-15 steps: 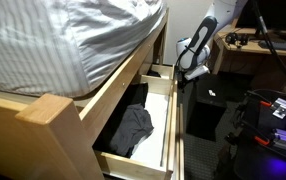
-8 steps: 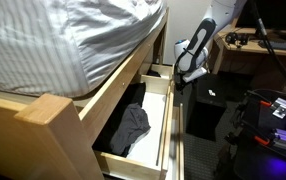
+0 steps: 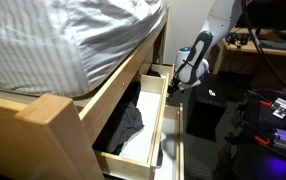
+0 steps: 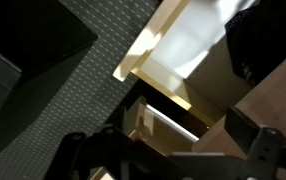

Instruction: Close the two upper drawers

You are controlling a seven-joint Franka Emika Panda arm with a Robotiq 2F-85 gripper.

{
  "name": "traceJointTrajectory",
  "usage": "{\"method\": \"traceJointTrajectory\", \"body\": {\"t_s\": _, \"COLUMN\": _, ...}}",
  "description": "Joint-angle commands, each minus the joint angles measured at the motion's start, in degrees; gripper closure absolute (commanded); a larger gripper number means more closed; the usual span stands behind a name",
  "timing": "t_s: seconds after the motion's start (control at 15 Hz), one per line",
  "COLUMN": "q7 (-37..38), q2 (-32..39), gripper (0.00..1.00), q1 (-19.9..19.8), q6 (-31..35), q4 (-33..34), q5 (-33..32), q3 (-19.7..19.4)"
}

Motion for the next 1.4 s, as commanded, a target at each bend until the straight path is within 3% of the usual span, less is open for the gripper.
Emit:
{"method": "traceJointTrajectory", "body": {"t_s": 0.0, "q7": -4.21, "q2": 4.63, "gripper": 0.00, "q1": -2.72, "q6": 9.00, "q4": 3.51, "q5": 1.46, "q3": 4.56}}
{"method": "traceJointTrajectory", "body": {"t_s": 0.53, "q7": -12.82, "q2": 5.93, "gripper": 0.00, "q1": 1.86, "q6": 28.87, "q4": 2.05, "q5": -2.50, "q3": 6.10}}
{"method": "traceJointTrajectory", "body": {"t_s": 0.6, "q7": -14.11, "q2": 6.40, "gripper": 0.00, "q1": 2.81, "q6": 25.41, "q4": 6.70, "q5": -3.24, "q3": 5.86}}
{"method": "traceJointTrajectory", "body": {"t_s": 0.87, "q7": -17.84, "q2": 7.37, "gripper": 0.00, "q1": 2.26, "q6": 25.27, "q4": 9.66, "q5": -7.14, "q3": 7.82}}
{"method": "traceJointTrajectory", "body": {"t_s": 1.33, "q7": -16.61, "q2": 6.02, "gripper": 0.00, "q1": 3.13, "q6": 25.18, "q4": 8.15, "q5": -5.30, "q3": 7.53}}
